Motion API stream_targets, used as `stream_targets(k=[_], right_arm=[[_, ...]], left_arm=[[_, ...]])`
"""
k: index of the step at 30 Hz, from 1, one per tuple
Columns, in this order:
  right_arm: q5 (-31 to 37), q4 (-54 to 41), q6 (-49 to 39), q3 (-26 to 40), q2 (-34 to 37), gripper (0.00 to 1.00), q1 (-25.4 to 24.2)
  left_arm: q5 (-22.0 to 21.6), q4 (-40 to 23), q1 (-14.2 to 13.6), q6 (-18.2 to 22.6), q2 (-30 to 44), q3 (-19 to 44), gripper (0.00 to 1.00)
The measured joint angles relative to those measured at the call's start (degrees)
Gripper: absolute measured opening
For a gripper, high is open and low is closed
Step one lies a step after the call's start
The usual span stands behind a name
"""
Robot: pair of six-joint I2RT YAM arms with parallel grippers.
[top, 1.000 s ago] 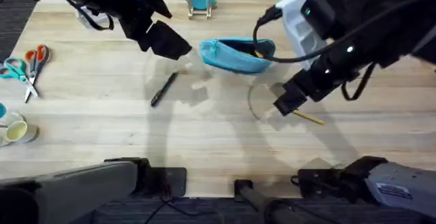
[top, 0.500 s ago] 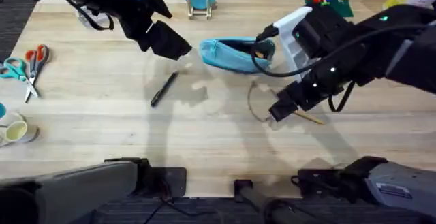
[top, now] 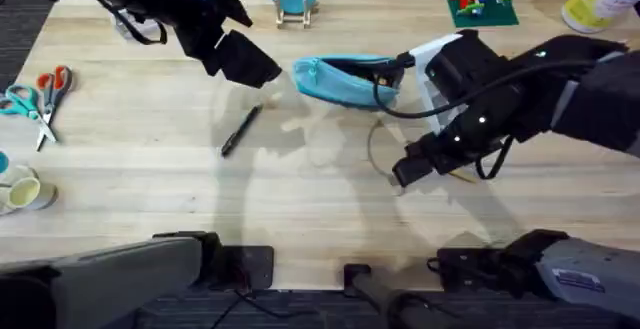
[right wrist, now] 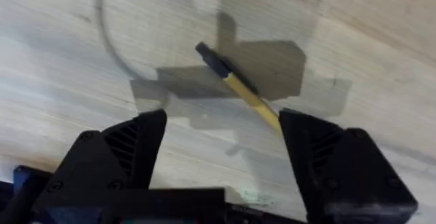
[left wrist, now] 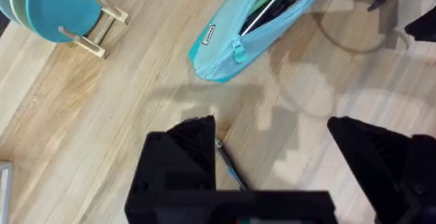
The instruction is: Unzip the bag, pick up the pens from the table one at a time and place them inside, then zip the bag closed.
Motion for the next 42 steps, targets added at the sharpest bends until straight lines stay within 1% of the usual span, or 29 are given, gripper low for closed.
stream_targets(k=[4,11,12,14,17,18,19,20,21,23,24,36,39,42], right_arm=[[-0.5,0.3,1.6,-0.2,1.6,0.997,0.0],[-0.6,0.4,2.8,-0.3,6.6,0.997,0.0],[-0.6,0.3,2.9,-0.1,6.8,0.993,0.0],[-0.6,0.2,3.0,0.2,7.3,0.951,0.0],[-0.8,0.1,3.0,0.3,7.3,0.814,0.0],[-0.8,0.2,3.2,0.3,7.3,0.733,0.0],[-0.9,0.2,3.1,0.3,7.3,0.626,0.0],[-0.9,0.2,3.1,0.3,7.3,0.491,0.0],[-1.3,0.2,3.2,0.3,7.3,0.332,0.0],[-2.4,0.2,3.3,0.3,7.3,0.085,0.1],[-2.7,0.0,3.4,0.3,7.3,0.050,0.2],[-2.7,-1.4,3.3,1.7,8.3,0.033,0.2],[-1.2,-2.1,3.2,3.5,8.3,0.033,0.2],[1.5,-4.4,2.6,7.1,8.3,0.033,0.2]], left_arm=[[0.0,0.0,0.0,0.0,0.0,0.0,0.996],[0.0,0.0,0.0,0.0,0.0,0.0,0.995],[0.0,0.0,0.0,0.0,0.0,0.0,0.995],[0.0,0.0,0.0,0.0,0.0,0.0,0.995],[0.0,0.0,0.0,0.0,0.0,0.0,0.995],[0.0,0.0,0.0,0.0,0.0,0.0,0.995],[0.0,0.0,0.0,0.0,0.0,0.0,0.995],[0.0,0.0,0.0,0.0,0.0,0.0,0.995],[0.0,0.0,0.0,0.0,0.0,0.0,0.995],[0.0,0.0,0.0,0.0,0.0,0.0,0.995],[0.0,0.0,0.0,0.0,0.0,0.0,0.995],[0.0,0.0,0.0,0.0,0.0,0.0,0.995],[0.0,0.0,0.0,0.0,0.0,0.0,0.995],[0.0,0.0,0.0,0.0,0.0,0.0,0.995]])
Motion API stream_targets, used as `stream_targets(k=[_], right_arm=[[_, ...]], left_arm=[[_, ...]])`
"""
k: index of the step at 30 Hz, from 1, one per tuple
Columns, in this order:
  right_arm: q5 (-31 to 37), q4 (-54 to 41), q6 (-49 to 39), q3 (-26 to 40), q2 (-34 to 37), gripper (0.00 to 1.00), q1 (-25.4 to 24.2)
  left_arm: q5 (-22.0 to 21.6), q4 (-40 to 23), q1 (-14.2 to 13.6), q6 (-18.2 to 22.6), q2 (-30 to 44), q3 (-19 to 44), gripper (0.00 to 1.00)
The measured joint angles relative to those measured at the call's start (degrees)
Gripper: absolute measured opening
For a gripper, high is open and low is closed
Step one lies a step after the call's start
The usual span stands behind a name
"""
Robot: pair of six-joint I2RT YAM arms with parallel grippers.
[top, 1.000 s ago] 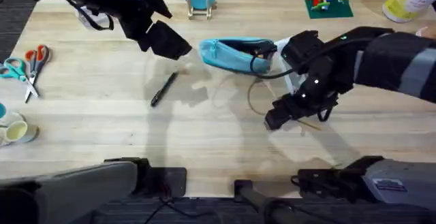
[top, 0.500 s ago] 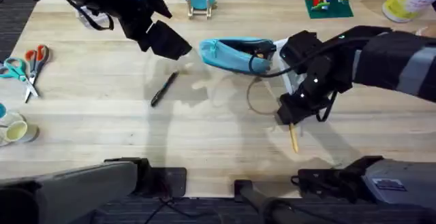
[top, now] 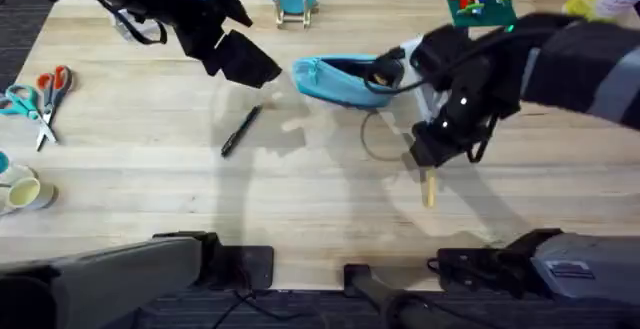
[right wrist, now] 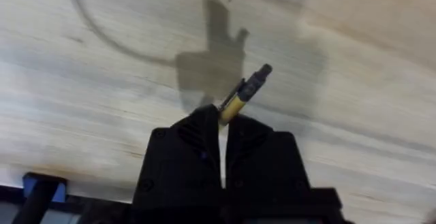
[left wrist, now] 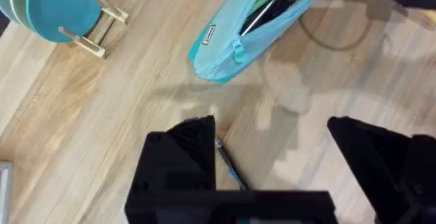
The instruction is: Unzip the bag, pick up the pens from the table one at a time and place them inside, then zip the bag closed.
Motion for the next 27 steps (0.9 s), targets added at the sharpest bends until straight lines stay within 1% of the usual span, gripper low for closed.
stream_targets(k=[5,9,12,16,19,22,27], right_arm=[[4.0,-3.1,-2.5,6.7,-0.9,0.033,0.0],[7.3,-3.0,-3.6,12.3,-2.5,0.033,0.0],[9.4,-1.1,-4.4,16.6,-3.1,0.032,-0.1],[10.8,3.5,-8.3,21.2,-3.1,0.032,-0.1],[11.2,7.6,-11.7,22.9,-3.1,0.032,-0.1],[11.3,11.7,-16.3,23.0,-3.1,0.032,-0.1],[10.7,19.0,-27.1,23.0,-3.1,0.033,-0.1]], left_arm=[[0.0,0.0,0.0,0.0,0.0,0.0,0.995],[0.0,0.0,0.0,0.0,0.0,0.0,0.995],[0.0,0.0,0.0,0.0,0.0,0.0,0.995],[0.0,0.0,0.0,0.0,0.0,0.0,0.995],[0.0,0.0,0.0,0.0,0.0,0.0,0.995],[0.0,0.0,0.0,0.0,0.0,0.0,0.995],[0.0,0.0,0.0,0.0,0.0,0.0,0.995]])
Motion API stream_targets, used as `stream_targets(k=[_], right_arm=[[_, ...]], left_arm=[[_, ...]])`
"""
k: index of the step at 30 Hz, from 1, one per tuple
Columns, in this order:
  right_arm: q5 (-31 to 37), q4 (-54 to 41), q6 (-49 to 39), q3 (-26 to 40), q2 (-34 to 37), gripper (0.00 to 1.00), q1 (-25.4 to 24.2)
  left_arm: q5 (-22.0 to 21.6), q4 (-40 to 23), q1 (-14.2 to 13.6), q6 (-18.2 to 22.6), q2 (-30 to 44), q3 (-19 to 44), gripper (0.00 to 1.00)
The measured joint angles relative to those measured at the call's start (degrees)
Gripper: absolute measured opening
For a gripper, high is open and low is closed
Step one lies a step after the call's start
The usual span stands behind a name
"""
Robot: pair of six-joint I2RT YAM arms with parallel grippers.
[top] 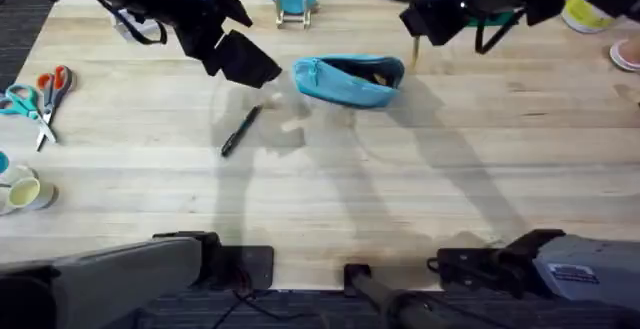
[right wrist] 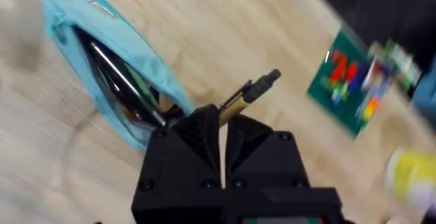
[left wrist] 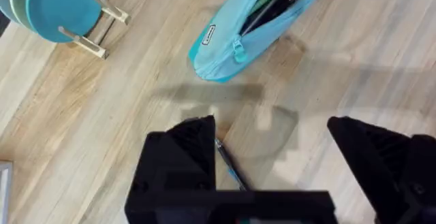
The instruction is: Unzip the bag, pick up the pens from the table one at a time and place them inside, then zip the bag closed.
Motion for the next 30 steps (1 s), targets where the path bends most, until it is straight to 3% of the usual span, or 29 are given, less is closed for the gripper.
stream_targets(k=[9,10,11,15,21,30], right_arm=[[-16.8,2.7,-26.6,0.0,0.0,0.032,0.0],[-18.2,2.3,-28.8,0.0,0.0,0.032,0.0],[-22.4,-1.5,-36.9,0.0,0.0,0.032,0.0],[-25.7,-4.1,-44.7,0.0,0.0,0.031,0.0],[-27.4,-4.6,-50.7,0.0,0.0,0.030,0.0],[-26.4,-10.5,-52.6,0.0,0.0,0.030,-0.4]], left_arm=[[0.0,0.0,0.0,0.0,0.0,0.0,0.996],[0.0,0.0,0.0,0.0,0.0,0.0,0.996],[0.0,0.0,0.0,0.0,0.0,0.0,0.996],[0.0,0.0,0.0,0.0,0.0,0.0,0.994],[0.0,0.0,0.0,0.0,0.0,0.0,0.995],[0.0,0.0,0.0,0.0,0.0,0.0,0.995]])
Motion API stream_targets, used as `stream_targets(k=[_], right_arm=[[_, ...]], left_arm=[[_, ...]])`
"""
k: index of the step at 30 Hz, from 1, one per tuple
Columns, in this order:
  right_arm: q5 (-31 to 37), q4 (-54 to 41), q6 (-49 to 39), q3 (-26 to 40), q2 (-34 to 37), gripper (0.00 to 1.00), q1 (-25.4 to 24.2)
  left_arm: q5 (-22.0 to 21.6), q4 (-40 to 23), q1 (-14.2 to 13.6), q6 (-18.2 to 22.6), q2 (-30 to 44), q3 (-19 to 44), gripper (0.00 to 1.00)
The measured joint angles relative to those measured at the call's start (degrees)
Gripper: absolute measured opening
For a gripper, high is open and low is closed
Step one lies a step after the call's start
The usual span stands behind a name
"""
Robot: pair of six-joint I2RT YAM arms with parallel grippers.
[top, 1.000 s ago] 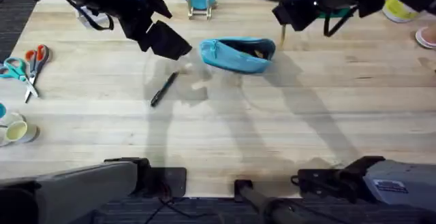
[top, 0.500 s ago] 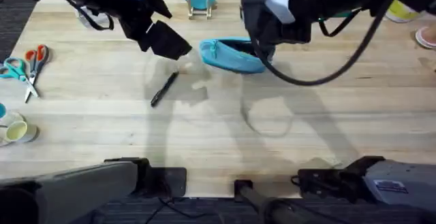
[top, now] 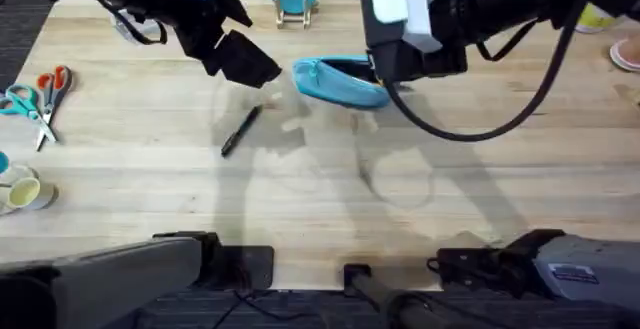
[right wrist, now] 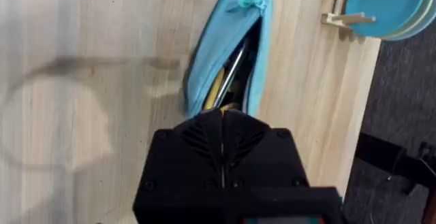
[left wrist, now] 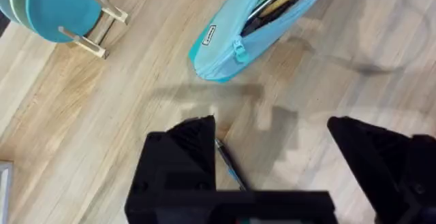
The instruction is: Unzip the bag, pick up the pens from the table one at a time and place them inside, then zip the bag closed.
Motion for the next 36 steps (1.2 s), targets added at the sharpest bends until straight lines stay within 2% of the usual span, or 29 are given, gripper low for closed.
stream_targets(k=[18,27,36], right_arm=[[0.2,-0.5,-0.1,0.0,3.3,0.030,-0.8],[0.2,1.8,0.3,0.0,10.0,0.032,-1.4],[0.2,6.6,4.9,0.0,16.1,0.032,-2.9]], left_arm=[[0.0,0.0,0.0,0.0,0.0,0.0,0.994],[0.0,0.0,0.0,0.0,0.0,0.0,0.996],[0.0,0.0,0.0,0.0,0.0,0.0,0.995]])
